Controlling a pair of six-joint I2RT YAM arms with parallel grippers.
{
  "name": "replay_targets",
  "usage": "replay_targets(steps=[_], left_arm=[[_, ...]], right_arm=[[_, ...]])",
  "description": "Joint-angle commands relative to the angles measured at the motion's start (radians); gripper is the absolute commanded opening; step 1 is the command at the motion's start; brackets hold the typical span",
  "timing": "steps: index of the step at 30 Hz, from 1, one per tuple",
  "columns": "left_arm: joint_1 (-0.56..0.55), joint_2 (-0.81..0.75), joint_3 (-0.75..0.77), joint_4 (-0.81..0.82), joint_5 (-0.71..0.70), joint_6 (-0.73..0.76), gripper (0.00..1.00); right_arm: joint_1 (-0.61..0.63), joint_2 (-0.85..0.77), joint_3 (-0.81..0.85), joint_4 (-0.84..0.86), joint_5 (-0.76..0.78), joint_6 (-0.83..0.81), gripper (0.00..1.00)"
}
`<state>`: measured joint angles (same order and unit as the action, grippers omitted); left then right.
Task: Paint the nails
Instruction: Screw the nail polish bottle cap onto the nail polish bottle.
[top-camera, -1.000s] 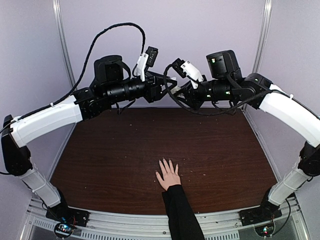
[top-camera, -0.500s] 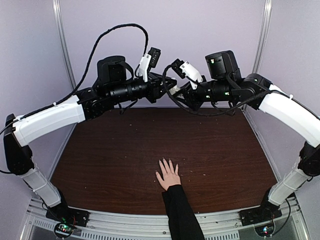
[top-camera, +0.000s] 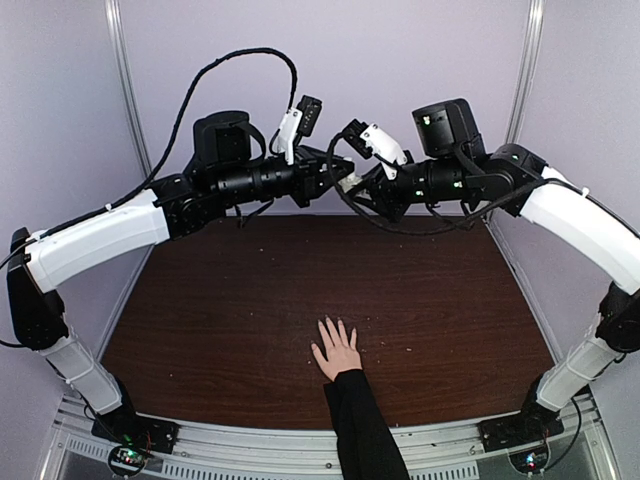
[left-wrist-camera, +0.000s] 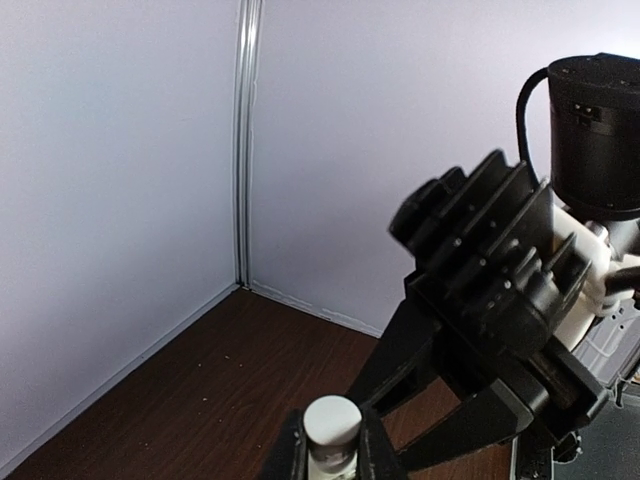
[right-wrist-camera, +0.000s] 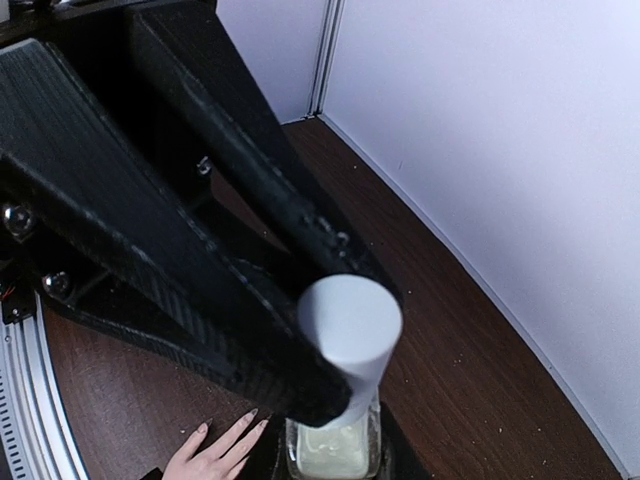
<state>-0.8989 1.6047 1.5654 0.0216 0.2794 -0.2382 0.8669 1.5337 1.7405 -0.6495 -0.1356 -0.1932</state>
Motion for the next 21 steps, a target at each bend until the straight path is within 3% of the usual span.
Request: replay_targets(steps=[1,21], left_arm=[[-0.005,0.017,0.024,-0.043,0.115,0.013,0.01],[-0.005,0.045,0.018,-0.033,0.493,0.015,0.01]], right_arm=[[0.006,-0.026,0.047,0.030,-0.121,-0.055,0.00],[-0.031,-0.088,0.072,0.034,-0.644,-0.134,0.00]])
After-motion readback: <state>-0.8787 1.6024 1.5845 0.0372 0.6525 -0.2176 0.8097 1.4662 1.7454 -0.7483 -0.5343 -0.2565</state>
